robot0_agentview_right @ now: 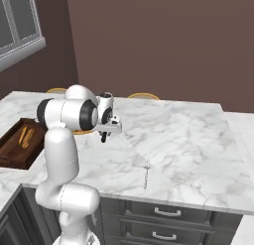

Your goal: Take the pizza cutter from the drawer on the left and place it on the dining counter for cutting.

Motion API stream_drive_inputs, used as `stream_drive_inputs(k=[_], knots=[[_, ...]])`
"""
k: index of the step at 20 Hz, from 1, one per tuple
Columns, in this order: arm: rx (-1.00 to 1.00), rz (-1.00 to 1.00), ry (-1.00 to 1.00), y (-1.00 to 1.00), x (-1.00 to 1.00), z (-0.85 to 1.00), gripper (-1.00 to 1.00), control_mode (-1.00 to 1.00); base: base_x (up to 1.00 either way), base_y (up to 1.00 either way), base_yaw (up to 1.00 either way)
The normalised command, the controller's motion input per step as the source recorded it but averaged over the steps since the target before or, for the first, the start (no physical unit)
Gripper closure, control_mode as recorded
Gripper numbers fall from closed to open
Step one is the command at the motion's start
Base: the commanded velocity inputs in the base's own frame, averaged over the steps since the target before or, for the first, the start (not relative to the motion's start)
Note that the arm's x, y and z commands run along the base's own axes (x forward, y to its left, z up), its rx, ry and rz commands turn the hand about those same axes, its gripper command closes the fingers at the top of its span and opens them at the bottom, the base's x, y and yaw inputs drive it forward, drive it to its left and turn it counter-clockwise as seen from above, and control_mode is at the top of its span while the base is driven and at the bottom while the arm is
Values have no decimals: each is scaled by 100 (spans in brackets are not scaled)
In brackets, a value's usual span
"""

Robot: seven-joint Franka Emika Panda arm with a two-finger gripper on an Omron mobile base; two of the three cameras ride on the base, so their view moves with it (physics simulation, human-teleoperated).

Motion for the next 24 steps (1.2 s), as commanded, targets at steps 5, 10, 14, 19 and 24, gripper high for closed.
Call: stream_drive_inputs(k=[5,10,14,19,24], knots=[[0,0,0,0,0,0,-100,-100,0,0,0],[0,0,0,0,1,8,-100,-100,0,0,0],[0,0,0,0,-1,39,-100,-100,0,0,0],[-2,-1,0,7,-23,65,-100,-100,0,0,0],[-2,-4,0,3,-68,75,-100,-100,0,0,0]])
